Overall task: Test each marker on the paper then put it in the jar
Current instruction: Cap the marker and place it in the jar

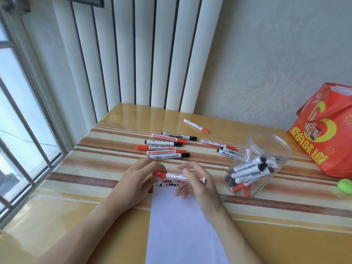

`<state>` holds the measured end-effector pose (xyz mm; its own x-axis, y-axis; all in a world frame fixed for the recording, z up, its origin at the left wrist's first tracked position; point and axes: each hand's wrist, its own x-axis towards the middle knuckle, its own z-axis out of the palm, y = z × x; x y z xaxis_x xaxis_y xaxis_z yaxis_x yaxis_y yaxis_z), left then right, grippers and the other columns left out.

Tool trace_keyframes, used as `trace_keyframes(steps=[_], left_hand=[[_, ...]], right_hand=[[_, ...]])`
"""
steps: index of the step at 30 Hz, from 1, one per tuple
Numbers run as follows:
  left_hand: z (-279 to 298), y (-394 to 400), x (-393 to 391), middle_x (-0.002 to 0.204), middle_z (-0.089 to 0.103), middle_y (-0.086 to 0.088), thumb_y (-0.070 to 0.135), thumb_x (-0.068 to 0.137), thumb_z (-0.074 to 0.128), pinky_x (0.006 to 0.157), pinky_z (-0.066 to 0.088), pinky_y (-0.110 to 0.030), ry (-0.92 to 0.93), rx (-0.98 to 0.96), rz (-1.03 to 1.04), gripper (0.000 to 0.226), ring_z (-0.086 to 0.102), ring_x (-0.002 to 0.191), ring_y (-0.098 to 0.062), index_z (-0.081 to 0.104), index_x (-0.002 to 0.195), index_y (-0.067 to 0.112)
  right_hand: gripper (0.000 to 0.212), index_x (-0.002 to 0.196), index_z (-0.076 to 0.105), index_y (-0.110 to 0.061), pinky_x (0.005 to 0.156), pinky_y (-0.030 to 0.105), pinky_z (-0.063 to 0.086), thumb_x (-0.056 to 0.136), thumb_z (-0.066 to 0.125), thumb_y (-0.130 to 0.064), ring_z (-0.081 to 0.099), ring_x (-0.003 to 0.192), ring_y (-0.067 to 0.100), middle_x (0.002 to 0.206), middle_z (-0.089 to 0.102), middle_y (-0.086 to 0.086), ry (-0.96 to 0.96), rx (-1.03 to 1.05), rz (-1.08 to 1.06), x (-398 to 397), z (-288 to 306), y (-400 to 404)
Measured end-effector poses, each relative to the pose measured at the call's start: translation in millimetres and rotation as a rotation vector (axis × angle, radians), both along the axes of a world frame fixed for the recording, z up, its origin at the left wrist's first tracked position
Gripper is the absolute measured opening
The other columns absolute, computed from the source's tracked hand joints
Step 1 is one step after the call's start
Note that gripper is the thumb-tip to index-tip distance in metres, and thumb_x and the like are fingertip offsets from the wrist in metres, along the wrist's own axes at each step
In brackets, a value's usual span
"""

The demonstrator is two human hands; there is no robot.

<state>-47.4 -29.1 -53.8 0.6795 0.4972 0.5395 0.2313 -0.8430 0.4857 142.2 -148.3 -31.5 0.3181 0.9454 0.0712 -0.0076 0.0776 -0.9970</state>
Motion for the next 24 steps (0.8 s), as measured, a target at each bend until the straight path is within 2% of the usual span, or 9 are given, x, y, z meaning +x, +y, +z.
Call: trace_keyframes(steps=[2, 5, 8, 11, 15, 17, 22, 24], left_hand=[[-1, 0, -1, 0.113, 0.061, 0.015, 0.005, 0.094, 0.063, 0.078, 0.049, -0.026, 0.012, -0.035, 0.023, 0.027, 0.06, 0.098, -0.009, 0.061, 0.113, 0.024], [-6, 2, 1, 0.111, 0.065, 0.014, 0.001, 0.094, 0.064, 0.074, 0.043, -0.016, 0.049, -0.041, 0.075, 0.034, 0.059, 0.094, -0.008, 0.058, 0.117, 0.025], [-11, 5, 5, 0.109, 0.065, 0.009, 0.015, 0.098, 0.055, 0.077, 0.04, -0.019, 0.087, 0.017, 0.102, 0.024, 0.057, 0.096, -0.011, 0.061, 0.12, 0.022], [-14, 9, 6, 0.099, 0.064, 0.009, 0.03, 0.099, 0.041, 0.076, 0.044, -0.025, 0.125, 0.048, 0.093, 0.031, 0.054, 0.092, -0.012, 0.067, 0.113, 0.02], [-14, 10, 6, 0.088, 0.064, 0.01, 0.036, 0.098, 0.044, 0.072, 0.036, -0.018, 0.114, 0.077, 0.07, 0.034, 0.051, 0.085, -0.012, 0.071, 0.105, 0.018], [-12, 10, 6, 0.085, 0.065, 0.01, 0.033, 0.097, 0.046, 0.072, 0.034, -0.014, 0.093, 0.08, 0.054, 0.032, 0.05, 0.082, -0.012, 0.073, 0.103, 0.017], [-9, 8, 4, 0.082, 0.068, 0.007, 0.027, 0.095, 0.047, 0.069, 0.042, -0.023, 0.036, 0.102, 0.045, 0.031, 0.054, 0.078, -0.015, 0.075, 0.101, 0.015], [-9, 8, 2, 0.082, 0.068, 0.009, 0.035, 0.102, 0.047, 0.069, 0.042, -0.024, 0.03, 0.109, 0.027, 0.033, 0.054, 0.078, -0.014, 0.075, 0.101, 0.017]], right_hand=[[0.009, 0.094, 0.067, -0.012, 0.049, 0.03, 0.043, 0.094, 0.072, -0.02, 0.063, 0.055, 0.027, 0.075, 0.067, 0.011, -0.097, 0.022, -0.072, 10, -3, 2], [0.008, 0.088, 0.07, -0.014, 0.048, 0.028, 0.045, 0.093, 0.076, -0.012, 0.064, 0.052, 0.021, 0.075, 0.071, 0.008, -0.284, 0.016, -0.082, 19, -7, 2], [0.012, 0.096, 0.07, -0.025, 0.059, 0.023, 0.049, 0.09, 0.08, -0.02, 0.063, 0.064, 0.01, 0.086, 0.071, -0.012, -0.567, 0.04, -0.054, 19, -13, 1], [0.019, 0.098, 0.065, -0.028, 0.061, 0.02, 0.043, 0.088, 0.081, -0.024, 0.057, 0.067, 0.013, 0.09, 0.064, -0.019, -0.766, 0.097, -0.077, 15, -20, 4], [0.015, 0.093, 0.067, -0.026, 0.062, 0.03, 0.049, 0.088, 0.081, -0.023, 0.062, 0.073, 0.014, 0.086, 0.067, -0.016, -0.759, 0.124, -0.128, 14, -24, 7], [0.013, 0.092, 0.069, -0.024, 0.064, 0.028, 0.05, 0.087, 0.082, -0.024, 0.064, 0.076, 0.011, 0.087, 0.069, -0.018, -0.744, 0.108, -0.131, 13, -25, 7], [0.013, 0.09, 0.07, -0.023, 0.062, 0.023, 0.044, 0.092, 0.078, -0.033, 0.062, 0.072, 0.01, 0.079, 0.067, -0.021, -0.761, 0.085, -0.111, 11, -22, 7], [0.015, 0.086, 0.071, -0.023, 0.058, 0.022, 0.041, 0.093, 0.076, -0.036, 0.058, 0.065, 0.009, 0.072, 0.065, -0.02, -0.745, 0.071, -0.11, 11, -21, 6]])
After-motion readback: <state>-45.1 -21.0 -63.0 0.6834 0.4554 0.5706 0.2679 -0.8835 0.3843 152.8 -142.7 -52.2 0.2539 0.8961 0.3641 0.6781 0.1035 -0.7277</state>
